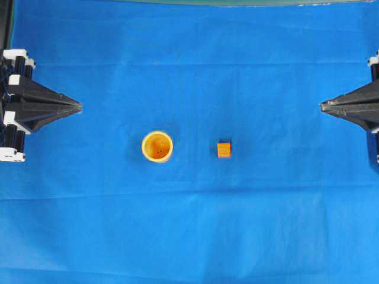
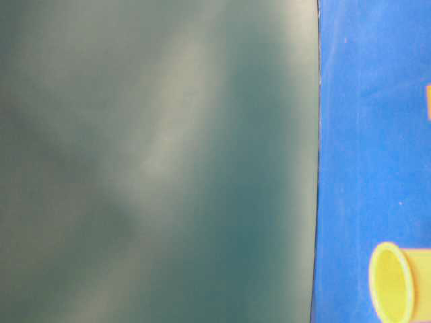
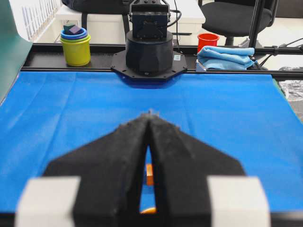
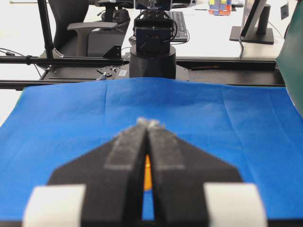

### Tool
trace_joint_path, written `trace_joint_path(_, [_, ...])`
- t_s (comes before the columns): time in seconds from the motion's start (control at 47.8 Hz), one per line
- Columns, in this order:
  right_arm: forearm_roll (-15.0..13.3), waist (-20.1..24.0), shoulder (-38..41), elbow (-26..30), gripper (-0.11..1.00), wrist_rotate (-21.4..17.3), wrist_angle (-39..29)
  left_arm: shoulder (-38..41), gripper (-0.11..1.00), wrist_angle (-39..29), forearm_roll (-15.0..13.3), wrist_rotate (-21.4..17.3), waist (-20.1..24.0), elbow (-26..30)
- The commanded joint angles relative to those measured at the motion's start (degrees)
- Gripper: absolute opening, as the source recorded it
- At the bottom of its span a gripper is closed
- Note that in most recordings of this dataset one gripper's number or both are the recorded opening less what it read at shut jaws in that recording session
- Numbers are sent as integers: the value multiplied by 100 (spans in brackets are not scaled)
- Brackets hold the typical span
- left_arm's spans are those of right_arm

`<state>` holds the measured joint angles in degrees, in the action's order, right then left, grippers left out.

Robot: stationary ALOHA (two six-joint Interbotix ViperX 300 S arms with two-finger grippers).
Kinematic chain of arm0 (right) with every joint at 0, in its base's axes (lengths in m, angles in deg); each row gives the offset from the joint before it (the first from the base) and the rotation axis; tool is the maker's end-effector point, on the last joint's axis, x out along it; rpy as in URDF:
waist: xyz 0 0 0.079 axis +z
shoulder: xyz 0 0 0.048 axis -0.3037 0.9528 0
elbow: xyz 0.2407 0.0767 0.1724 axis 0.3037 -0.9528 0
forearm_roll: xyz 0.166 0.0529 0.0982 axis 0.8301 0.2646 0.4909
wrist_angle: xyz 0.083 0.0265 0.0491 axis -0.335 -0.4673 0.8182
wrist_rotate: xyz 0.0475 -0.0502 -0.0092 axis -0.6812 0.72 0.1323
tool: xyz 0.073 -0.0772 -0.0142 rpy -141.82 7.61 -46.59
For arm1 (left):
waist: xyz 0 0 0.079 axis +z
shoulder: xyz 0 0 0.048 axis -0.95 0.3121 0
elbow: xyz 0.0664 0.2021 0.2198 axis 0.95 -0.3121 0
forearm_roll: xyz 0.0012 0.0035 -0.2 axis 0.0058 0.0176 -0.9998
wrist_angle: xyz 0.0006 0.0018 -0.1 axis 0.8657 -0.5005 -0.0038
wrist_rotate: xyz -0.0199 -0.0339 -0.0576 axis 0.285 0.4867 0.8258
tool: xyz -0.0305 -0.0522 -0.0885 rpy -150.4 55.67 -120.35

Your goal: Move the block forward with right arm.

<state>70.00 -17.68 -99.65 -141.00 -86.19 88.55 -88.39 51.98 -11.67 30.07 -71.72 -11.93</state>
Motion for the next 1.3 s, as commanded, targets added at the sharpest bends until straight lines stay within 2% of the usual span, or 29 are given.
trace_joint_path(0.0, [9, 18, 26, 158, 0, -53, 0, 26, 0, -176, 26, 26, -9, 246])
trace_joint_path(0.084, [18, 26, 26, 308, 0, -70, -299, 9, 1, -404, 26, 26, -9, 325])
trace_joint_path(0.355, [18, 18, 237, 1143, 0, -70, -2355, -53, 1, -571, 26, 26, -9, 378])
trace_joint_path(0.418, [18, 18, 334, 1318, 0, -62, -2628, -53, 1, -571, 26, 26, -9, 378])
trace_joint_path(0.669, [26, -18, 940, 1872, 0, -88, -3032, -53, 1, -571, 26, 26, -9, 378])
trace_joint_path(0.857, [44, -35, 1538, 2303, 0, -316, -3226, -53, 1, -571, 26, 26, -9, 387])
trace_joint_path(1.066, [-9, -149, 2347, 2777, 0, -343, -4113, -53, 1, -571, 26, 26, -9, 396])
trace_joint_path(1.276, [-26, -158, 3085, 3287, 0, -343, -4632, -53, 1, -580, 26, 26, -9, 404])
